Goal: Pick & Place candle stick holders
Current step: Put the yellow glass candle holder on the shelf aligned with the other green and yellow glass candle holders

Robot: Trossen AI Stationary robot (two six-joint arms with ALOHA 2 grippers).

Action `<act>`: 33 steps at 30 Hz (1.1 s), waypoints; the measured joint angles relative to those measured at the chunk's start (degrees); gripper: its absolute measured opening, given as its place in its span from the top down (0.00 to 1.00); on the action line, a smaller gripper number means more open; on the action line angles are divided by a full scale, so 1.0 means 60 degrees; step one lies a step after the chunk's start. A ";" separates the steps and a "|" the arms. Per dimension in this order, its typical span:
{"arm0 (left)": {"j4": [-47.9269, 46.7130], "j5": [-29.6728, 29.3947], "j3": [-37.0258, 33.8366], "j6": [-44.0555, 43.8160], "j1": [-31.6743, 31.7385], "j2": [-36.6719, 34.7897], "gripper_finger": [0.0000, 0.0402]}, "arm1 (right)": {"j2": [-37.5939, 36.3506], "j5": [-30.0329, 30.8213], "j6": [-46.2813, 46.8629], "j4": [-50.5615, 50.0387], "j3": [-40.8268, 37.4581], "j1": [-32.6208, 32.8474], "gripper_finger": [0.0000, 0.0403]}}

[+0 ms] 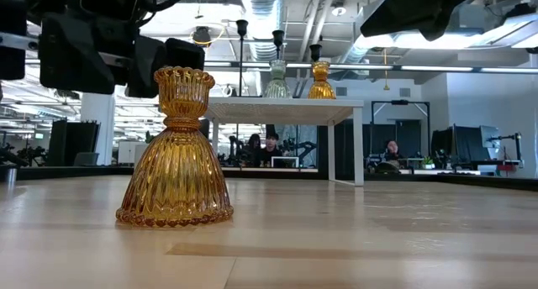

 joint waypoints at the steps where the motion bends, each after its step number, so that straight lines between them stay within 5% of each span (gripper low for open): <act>1: 0.0033 -0.0005 -0.0048 0.0120 0.0027 -0.0002 0.73 | 0.0000 0.0001 0.0000 0.0000 0.0000 0.0000 1.00; 20: 0.2459 -0.0001 -0.1586 0.0206 0.0459 -0.0002 0.73 | 0.0000 0.0001 0.0000 -0.0004 0.0000 0.0000 1.00; 33: 0.2546 0.0002 -0.1723 0.0133 0.0459 -0.0002 0.73 | 0.0000 0.0001 0.0000 -0.0004 0.0000 0.0000 1.00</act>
